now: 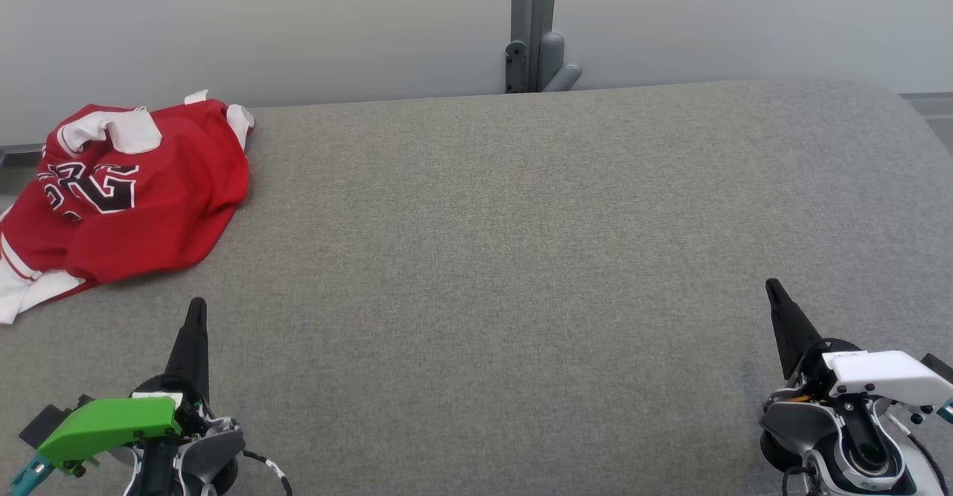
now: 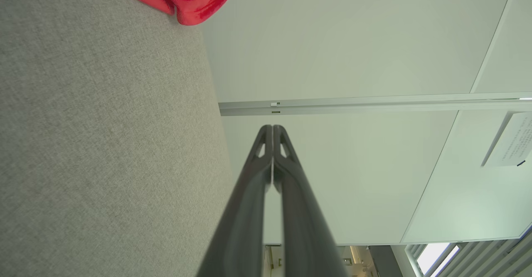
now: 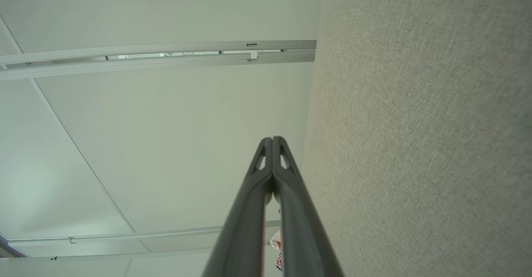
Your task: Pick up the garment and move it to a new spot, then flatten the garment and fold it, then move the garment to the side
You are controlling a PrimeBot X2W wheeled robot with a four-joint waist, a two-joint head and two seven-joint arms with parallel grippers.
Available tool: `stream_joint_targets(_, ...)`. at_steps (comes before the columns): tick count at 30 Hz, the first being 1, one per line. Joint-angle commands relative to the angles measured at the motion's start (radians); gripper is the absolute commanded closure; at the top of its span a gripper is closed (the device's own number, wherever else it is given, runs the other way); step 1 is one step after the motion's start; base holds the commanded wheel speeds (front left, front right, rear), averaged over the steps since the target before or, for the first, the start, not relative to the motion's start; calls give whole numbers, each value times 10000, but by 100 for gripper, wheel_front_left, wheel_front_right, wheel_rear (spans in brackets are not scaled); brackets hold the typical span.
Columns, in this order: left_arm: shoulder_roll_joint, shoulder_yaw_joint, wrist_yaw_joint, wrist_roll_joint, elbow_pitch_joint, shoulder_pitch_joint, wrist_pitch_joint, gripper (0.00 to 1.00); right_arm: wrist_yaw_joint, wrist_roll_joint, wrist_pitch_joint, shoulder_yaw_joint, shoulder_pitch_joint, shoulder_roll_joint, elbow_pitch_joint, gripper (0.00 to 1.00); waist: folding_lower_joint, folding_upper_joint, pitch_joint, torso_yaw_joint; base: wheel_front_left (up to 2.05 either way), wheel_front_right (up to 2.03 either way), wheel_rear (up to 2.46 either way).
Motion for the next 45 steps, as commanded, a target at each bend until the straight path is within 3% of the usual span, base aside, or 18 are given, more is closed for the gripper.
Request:
stream_joint_targets(1, 27, 3, 0, 96, 9, -179, -12, 100, 9, 12, -17, -16, -85, -45, -37, 100, 0, 0, 0, 0, 0, 0, 0)
stream_joint_targets(36, 27, 3, 0, 96, 9, -179, -12, 100, 11, 12, -17, -16, -85, -45, -37, 100, 0, 0, 0, 0, 0, 0, 0)
stream_joint_targets(37, -4, -3, 0, -1, 11, 5, -2, 0, 0, -1, -3, 3, 4, 4, 15, 0, 0, 0, 0, 0, 0, 0, 0)
stream_joint_targets(45, -99, -186, 1, 107, 304, 389, -193, 0, -2, -111, -190, 147, 376, 117, 355, 0, 0, 0, 1, -1, 0, 0, 0)
